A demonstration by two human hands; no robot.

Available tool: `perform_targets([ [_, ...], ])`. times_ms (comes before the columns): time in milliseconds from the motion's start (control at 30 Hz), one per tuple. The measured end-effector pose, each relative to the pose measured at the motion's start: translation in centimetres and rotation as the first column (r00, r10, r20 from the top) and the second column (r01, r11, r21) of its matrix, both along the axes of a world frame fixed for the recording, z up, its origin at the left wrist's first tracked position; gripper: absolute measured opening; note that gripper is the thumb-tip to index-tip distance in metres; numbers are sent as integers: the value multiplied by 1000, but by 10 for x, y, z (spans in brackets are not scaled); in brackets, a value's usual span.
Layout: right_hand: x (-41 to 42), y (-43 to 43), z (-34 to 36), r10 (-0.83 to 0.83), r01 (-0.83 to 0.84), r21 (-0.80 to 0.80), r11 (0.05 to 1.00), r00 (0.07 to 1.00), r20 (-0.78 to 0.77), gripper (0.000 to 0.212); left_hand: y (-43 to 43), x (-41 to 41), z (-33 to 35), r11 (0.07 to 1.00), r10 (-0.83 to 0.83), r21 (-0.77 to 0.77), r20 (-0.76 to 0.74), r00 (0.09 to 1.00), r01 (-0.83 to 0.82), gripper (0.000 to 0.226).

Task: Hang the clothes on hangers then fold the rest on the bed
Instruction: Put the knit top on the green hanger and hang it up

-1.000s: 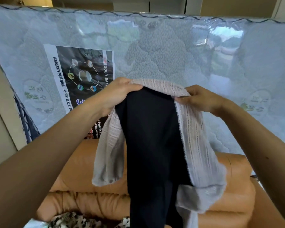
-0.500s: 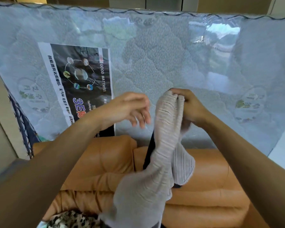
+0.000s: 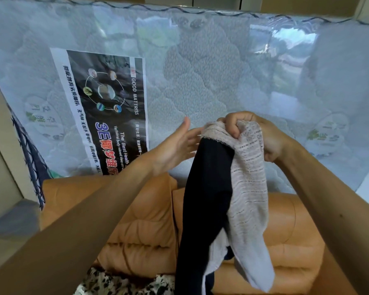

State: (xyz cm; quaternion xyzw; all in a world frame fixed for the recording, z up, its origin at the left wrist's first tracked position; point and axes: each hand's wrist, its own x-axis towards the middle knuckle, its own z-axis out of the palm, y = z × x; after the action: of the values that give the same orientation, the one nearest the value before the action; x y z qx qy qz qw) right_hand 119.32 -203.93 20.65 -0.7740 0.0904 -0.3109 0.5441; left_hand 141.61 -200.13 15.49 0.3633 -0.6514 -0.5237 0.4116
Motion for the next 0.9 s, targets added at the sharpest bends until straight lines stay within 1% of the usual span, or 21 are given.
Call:
perform_targets([
  [33,-3,0,2,20,-20,-10,1000,999,-28,26,-1,-8,-1,999,-18,31,6,1000,17,76],
  [67,-5,0,3,38,-40,-20,999,997,-60,29,1,-14,-8,1000,-8,22,9,1000,8,70],
  [100,-8,0,4,59,-61,-26,998,995,-85,31,-2,-19,-17,999,-1,44,-9,1000,1,58],
  [167,-16,0,7,72,-75,-36,997,993,-91,25,-1,-24,-37,991,41,127,-20,999,-38,34],
  [200,-21,0,9,67,-71,-40,997,994,-83,23,-3,-27,-45,987,70,141,76,995,-81,30],
  [233,-28,-1,11,67,-70,-36,997,995,-68,23,-12,-27,-56,983,62,163,163,985,-88,27],
  [267,-34,-2,14,67,-69,-32,997,996,-55,25,-12,-30,-62,986,53,144,217,975,-86,23],
  [300,-42,-2,15,58,-60,-30,998,997,-48,26,-12,-33,-67,987,55,141,189,980,-82,16],
  [333,-49,-3,18,42,-44,-35,998,998,-53,27,-9,-34,-66,984,89,148,94,992,-103,10],
  [367,-56,-5,18,18,-21,-43,999,998,-65,27,-7,-37,-58,977,167,146,-53,985,-158,11],
  [400,-63,-7,18,-16,12,-53,999,997,-80,29,-7,-38,-48,958,270,156,-200,942,-242,15],
  [433,-70,-10,17,-56,50,-62,997,993,-100,29,-11,-35,-38,941,335,156,-335,880,-299,20],
  [500,-83,-17,12,-132,120,-86,989,978,-159,23,-14,-25,-12,915,394,97,-431,812,-392,28],
  [567,-93,-23,6,-177,152,-113,982,948,-265,22,-13,-19,13,875,439,-7,-409,800,-483,31],
  [633,-93,-24,1,-227,170,-175,970,891,-394,24,-9,-23,34,815,510,-101,-341,790,-570,31],
  [733,-86,-20,0,-351,215,-299,930,765,-540,44,1,-38,53,774,548,-224,-233,804,-592,30],
  [767,-83,-18,3,-355,227,-288,931,751,-556,48,4,-43,56,767,551,-275,-178,815,-579,31],
  [833,-75,-10,10,-284,233,-163,959,796,-535,52,11,-52,58,783,529,-322,-105,842,-532,26],
  [867,-68,-3,12,-245,218,-114,969,815,-525,58,17,-58,59,802,498,-325,-103,861,-502,25],
  [900,-58,5,14,-229,189,-129,974,806,-546,65,20,-64,59,805,485,-343,-88,870,-484,27],
])
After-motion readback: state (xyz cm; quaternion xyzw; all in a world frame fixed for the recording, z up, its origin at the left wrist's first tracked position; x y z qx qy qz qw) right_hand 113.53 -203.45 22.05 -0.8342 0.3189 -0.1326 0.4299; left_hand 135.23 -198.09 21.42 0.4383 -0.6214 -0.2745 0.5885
